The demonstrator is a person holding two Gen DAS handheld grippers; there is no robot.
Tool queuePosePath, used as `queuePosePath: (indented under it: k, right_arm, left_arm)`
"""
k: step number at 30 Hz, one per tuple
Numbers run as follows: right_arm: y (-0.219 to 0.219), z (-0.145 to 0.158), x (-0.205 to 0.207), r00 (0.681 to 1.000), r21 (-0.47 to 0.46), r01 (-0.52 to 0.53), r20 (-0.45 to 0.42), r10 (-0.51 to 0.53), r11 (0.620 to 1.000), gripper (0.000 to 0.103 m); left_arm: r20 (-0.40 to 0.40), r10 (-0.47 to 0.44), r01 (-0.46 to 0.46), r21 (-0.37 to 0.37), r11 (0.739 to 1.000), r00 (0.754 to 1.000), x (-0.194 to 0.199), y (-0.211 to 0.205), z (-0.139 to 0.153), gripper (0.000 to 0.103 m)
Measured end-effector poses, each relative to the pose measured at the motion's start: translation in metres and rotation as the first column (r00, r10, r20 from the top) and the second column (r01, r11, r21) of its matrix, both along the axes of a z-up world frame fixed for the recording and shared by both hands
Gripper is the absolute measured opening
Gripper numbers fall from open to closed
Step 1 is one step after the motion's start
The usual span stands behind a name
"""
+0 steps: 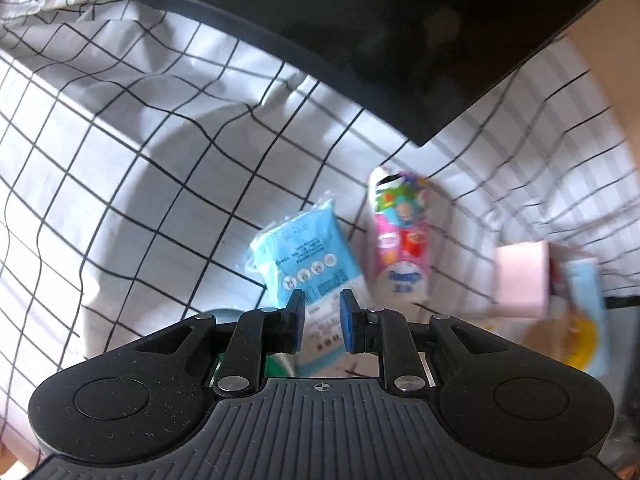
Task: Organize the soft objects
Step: 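Grasp the blue-white wet-wipes pack with the left tool while the right tool grasps the pink Kleenex pack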
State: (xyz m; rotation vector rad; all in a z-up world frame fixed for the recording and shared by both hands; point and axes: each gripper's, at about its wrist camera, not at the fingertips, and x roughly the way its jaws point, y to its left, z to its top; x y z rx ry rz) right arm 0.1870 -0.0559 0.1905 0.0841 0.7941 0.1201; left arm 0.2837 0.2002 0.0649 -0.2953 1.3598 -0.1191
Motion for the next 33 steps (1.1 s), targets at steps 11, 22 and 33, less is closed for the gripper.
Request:
queuePosePath:
  k: [11,22,33]
  right_arm:
    - [-0.048,-0.048,-0.002,0.996,0.100,0.071,-0.057,-0.065,0.992,0.079]
    - [-0.051,-0.044,-0.011,0.999,0.109,0.040,-0.024,-0.037,0.993,0.079]
    - [-0.056,-0.042,-0.012,0.998,0.067,0.065,-0.025,-0.064,0.996,0.079]
  left_arm:
    - [0.000,-0.062,0.062,0.060,0.996,0.998,0.025,-0.055,-0.010,0.049]
    - [0.037,-0.144,0.135,0.175,0.975,0.989,0.024,-0.070,-0.011,0.059]
    - [-0.022,-0.172,0.171,0.289,0.942,0.985,0.036,-0.056,-0.029,0.067]
